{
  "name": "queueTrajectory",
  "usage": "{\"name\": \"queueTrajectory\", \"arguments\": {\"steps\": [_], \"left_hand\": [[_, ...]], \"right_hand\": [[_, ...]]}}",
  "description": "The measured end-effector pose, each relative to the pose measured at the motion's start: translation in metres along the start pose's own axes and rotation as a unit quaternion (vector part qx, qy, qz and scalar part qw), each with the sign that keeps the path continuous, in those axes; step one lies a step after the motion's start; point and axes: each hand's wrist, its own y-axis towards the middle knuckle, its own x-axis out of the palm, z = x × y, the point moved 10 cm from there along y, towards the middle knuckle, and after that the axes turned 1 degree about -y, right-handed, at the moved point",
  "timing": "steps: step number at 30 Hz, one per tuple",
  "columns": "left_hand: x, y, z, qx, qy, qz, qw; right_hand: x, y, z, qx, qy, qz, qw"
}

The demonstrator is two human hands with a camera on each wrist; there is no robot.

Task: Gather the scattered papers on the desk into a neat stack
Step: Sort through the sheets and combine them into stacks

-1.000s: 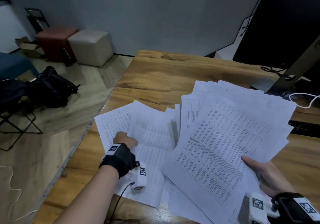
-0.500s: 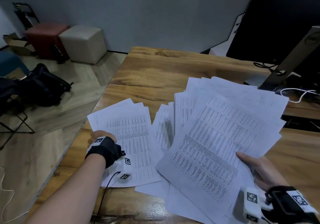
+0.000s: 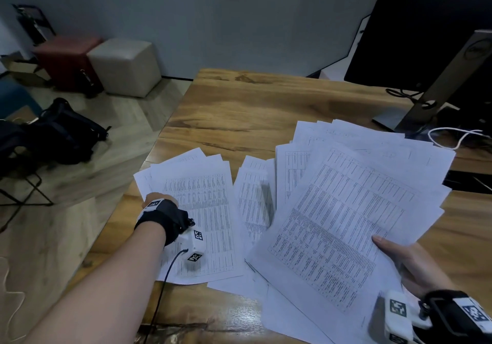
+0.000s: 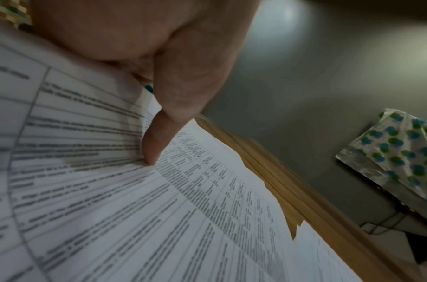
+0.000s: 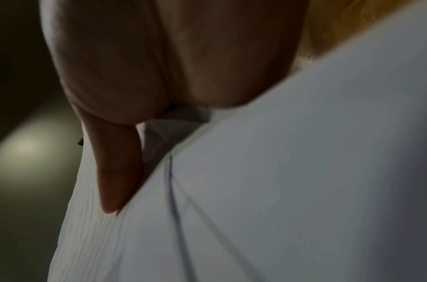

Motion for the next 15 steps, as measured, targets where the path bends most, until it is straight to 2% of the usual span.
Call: {"name": "queueTrajectory", "arguments": {"steps": [2, 4, 6, 9, 10, 11, 13, 15], "left_hand": [[0.002, 0.007, -0.004, 0.016, -0.008, -0.010, 1.000], [-0.017, 0.014, -0.007, 0.042, -0.075, 0.058, 0.995], [-0.044, 0.005, -0.006, 0.068, -0.160, 0.130, 0.976], [-0.053, 0.002, 0.000, 0.121, -0.175, 0.087, 0.973], [-0.051, 0.006, 0.000, 0.123, -0.228, 0.054, 0.964], [-0.054, 0.003, 0.003, 0.140, -0.262, 0.050, 0.954], [-0.052, 0.014, -0.004, 0.115, -0.298, 0.062, 0.945], [-0.043, 0.032, -0.013, 0.066, -0.257, 0.076, 0.961]], "right_hand": [[0.000, -0.001, -0.001, -0.001, 0.000, 0.004, 1.000], [-0.001, -0.002, -0.002, -0.007, -0.006, 0.010, 1.000], [-0.002, -0.003, -0.004, -0.006, -0.004, 0.009, 1.000], [-0.001, -0.005, -0.007, 0.001, -0.009, 0.006, 1.000], [-0.003, -0.005, -0.006, 0.004, -0.009, 0.007, 1.000], [-0.003, -0.006, -0.007, 0.006, -0.009, 0.007, 1.000], [-0.007, -0.004, -0.005, 0.005, -0.011, 0.010, 1.000], [-0.011, -0.002, -0.001, 0.005, -0.015, 0.019, 1.000]]}}
